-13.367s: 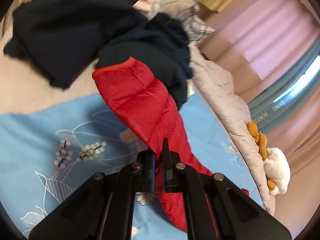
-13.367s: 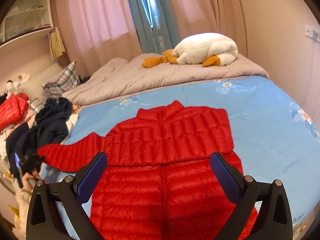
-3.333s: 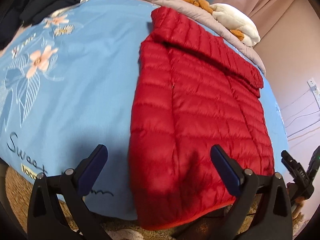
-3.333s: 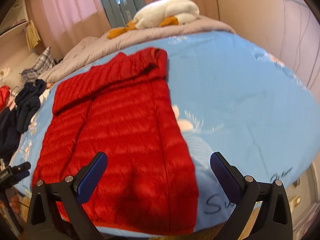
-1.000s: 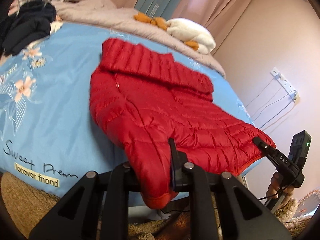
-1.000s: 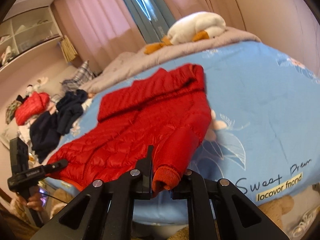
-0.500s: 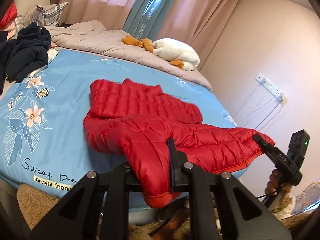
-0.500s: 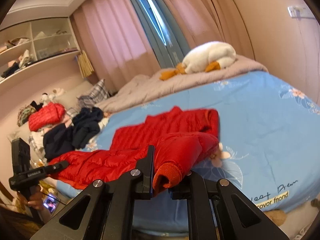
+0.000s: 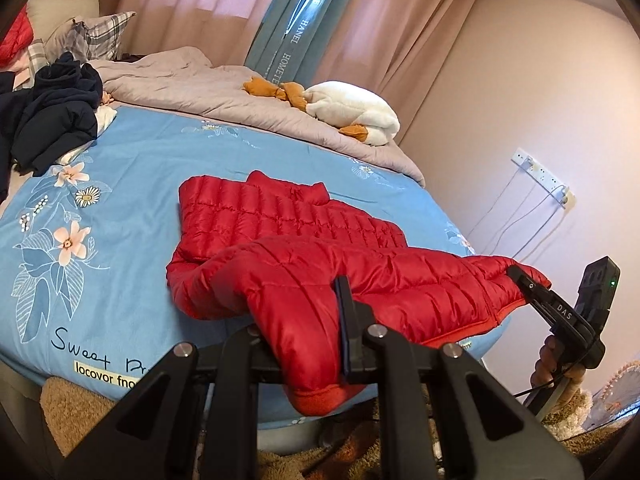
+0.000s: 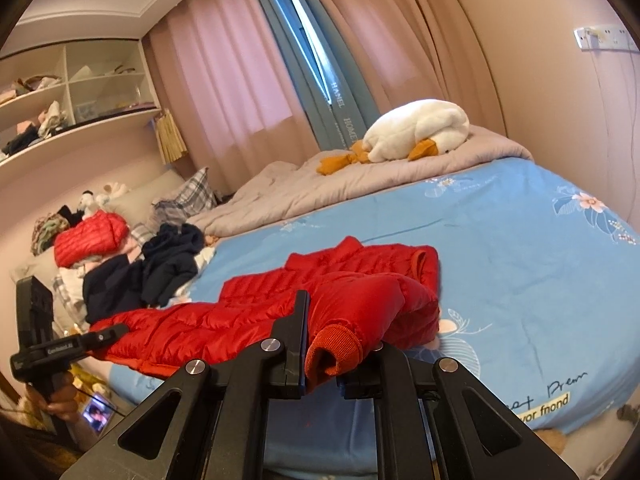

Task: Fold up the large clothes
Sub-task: 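Lift the hem with both grippers and fold it toward the collar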

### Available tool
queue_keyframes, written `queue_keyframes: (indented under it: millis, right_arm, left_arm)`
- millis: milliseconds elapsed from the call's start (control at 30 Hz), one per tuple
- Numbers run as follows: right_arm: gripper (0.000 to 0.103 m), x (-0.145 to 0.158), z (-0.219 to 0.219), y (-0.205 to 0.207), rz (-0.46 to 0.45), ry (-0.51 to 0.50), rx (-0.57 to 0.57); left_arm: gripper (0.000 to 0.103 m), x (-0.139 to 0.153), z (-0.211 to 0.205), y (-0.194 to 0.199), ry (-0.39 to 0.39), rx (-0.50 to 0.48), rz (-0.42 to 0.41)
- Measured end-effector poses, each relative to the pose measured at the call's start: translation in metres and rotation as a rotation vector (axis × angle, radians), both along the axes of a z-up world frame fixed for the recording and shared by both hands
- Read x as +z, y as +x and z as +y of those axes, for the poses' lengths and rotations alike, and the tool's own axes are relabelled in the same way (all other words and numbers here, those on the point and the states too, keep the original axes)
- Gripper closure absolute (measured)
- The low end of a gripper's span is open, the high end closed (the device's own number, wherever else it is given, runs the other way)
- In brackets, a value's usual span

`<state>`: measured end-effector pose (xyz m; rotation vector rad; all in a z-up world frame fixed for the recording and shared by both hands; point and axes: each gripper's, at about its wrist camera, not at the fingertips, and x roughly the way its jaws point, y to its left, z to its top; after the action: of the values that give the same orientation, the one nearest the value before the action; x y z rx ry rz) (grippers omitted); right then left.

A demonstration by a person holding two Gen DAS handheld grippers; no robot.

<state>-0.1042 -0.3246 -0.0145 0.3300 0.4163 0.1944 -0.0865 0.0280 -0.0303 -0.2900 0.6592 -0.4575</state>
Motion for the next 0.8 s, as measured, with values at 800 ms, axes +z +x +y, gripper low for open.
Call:
queue_keyframes:
  millis: [800]
  right_arm:
    - [0.091, 0.01, -0.002, 0.018, -0.004, 0.012, -0.021]
  left_arm:
    - [0.087, 0.017, -0.001, 0.031, -0.035, -0.023, -0.016]
